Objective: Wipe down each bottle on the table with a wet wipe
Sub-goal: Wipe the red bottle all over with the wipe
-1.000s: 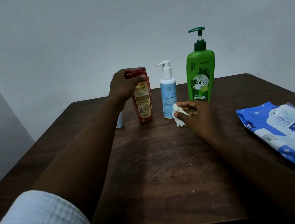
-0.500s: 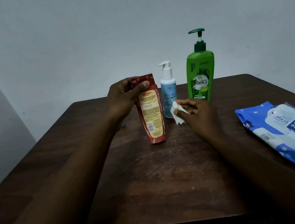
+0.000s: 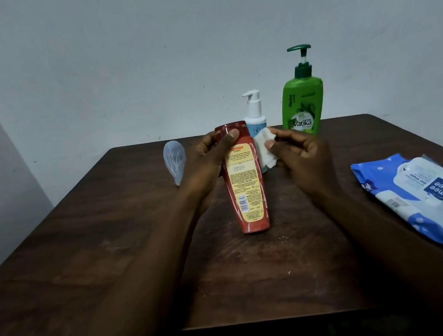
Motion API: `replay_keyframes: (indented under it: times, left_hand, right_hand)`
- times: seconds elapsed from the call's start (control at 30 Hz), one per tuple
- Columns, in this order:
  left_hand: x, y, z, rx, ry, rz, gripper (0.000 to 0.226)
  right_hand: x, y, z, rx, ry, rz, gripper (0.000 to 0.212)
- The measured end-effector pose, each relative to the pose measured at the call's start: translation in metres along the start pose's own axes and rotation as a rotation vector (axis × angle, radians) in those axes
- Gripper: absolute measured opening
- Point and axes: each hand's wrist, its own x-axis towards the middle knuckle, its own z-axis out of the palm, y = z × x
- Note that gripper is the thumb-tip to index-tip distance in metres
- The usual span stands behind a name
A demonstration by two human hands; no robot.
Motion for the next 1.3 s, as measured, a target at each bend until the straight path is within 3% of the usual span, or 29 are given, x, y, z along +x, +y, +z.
replay_keyframes:
  times: [0.2, 0.4, 0.63, 0.87, 1.07, 1.17, 1.3]
  left_hand:
    - [0.004, -0.015, 0.011, -0.249, -0.042, -0.025, 0.046]
    - [0.008, -0.023, 0.014, -0.455, -0.208, -0.080, 0.056]
    - [0.015, -0.037, 0.003, -0.694, -0.341, -0.086, 0.051]
    - [0.015, -0.044, 0.002, -0.777, -0.359, -0.057, 0.047]
    - [0.014, -0.042, 0.002, -0.729, -0.323, -0.078, 0.070]
    - [0.012, -0.042, 0.003, -0.711, -0.323, -0.102, 0.078]
    - [0.012, -0.042, 0.002, -0.712, -0.373, -0.123, 0.073]
  right_hand:
    - [0.000, -0.012, 0.006, -0.134, -0.047, -0.283, 0.025]
    - [0.003, -0.012, 0.014, -0.359, -0.100, -0.520, 0.021]
    - [0.002, -0.015, 0.009, -0.420, -0.182, -0.494, 0.020]
    - [-0.043, -0.006, -0.015, -0.517, -0.404, -0.346, 0.019]
    - [-0.072, -0.002, -0.030, -0.593, -0.554, -0.334, 0.019]
    - [-0.070, -0.003, -0.031, -0.610, -0.553, -0.361, 0.020]
    - [-0.049, -0.010, -0.019, -0.615, -0.437, -0.414, 0.019]
